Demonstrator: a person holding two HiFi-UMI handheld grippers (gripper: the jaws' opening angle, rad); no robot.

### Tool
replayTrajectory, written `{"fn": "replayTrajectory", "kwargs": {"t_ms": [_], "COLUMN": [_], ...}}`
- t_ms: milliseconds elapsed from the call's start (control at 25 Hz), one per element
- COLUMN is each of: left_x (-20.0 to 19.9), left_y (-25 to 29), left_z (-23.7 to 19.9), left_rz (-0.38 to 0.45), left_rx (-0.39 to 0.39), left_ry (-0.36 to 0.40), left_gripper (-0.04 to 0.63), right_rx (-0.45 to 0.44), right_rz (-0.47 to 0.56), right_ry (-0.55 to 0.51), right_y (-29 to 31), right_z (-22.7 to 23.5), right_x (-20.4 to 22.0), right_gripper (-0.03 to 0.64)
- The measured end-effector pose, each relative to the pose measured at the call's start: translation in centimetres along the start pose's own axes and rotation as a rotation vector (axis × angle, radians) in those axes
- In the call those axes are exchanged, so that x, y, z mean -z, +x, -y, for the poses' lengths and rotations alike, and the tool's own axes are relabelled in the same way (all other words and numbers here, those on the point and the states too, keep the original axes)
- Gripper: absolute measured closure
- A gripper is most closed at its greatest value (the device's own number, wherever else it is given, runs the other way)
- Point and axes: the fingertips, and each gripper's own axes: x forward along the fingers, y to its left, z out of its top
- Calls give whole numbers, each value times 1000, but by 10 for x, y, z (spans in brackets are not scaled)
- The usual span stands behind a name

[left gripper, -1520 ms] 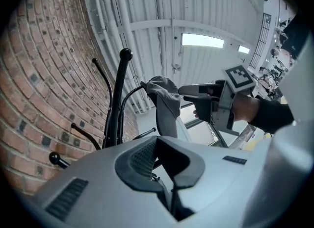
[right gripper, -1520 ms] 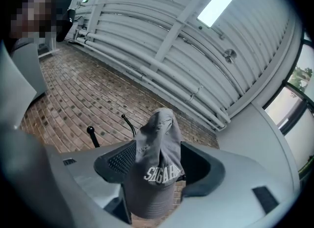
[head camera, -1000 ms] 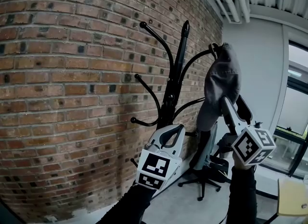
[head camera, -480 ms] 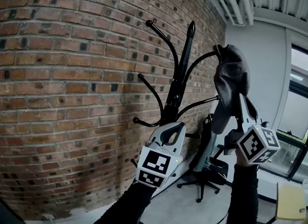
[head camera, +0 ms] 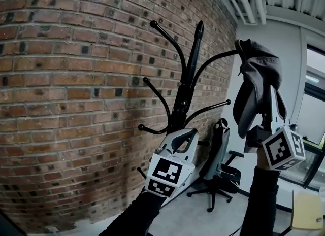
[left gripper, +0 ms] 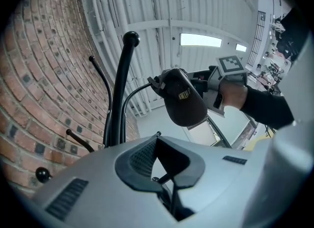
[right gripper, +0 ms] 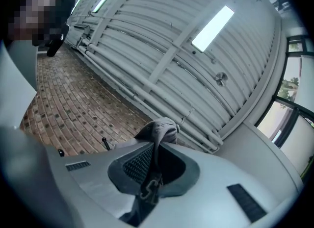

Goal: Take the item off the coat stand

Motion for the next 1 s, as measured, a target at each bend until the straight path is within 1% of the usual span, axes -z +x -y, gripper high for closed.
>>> {"fn": "replayTrajectory", "kwargs": {"t_ms": [160, 320, 360, 480, 640, 800, 1000], "left_x": [2, 2, 1, 0, 5, 9, 20], "left_y": [-2, -3, -3, -1, -2, -3, -10], "left_z": [1, 5, 6, 13, 25, 38, 49], "left_rz": [-3, -4, -3, -1, -8, -17, -43], "left_rx": [-1, 2, 4, 11, 27, 43, 49], "left_ry": [-10, -21, -23, -28, -47, -59, -74], "left_gripper": [589, 588, 589, 588, 588, 589, 588], "right_rx": [24, 2, 15, 63, 77, 90, 98], "right_rz": [38, 62, 55, 7, -66, -121, -197], "right_ry": [-12, -48, -50, -55, -63, -37, -39], "right_y": [-8, -15, -19, -33, -53, -72, -97], "right_z": [5, 8, 11, 23, 32, 40, 41], "right_x": [-20, -35, -35, -25, -2, 19, 46], "right_gripper": [592, 592, 591, 592, 592, 592, 591]}}
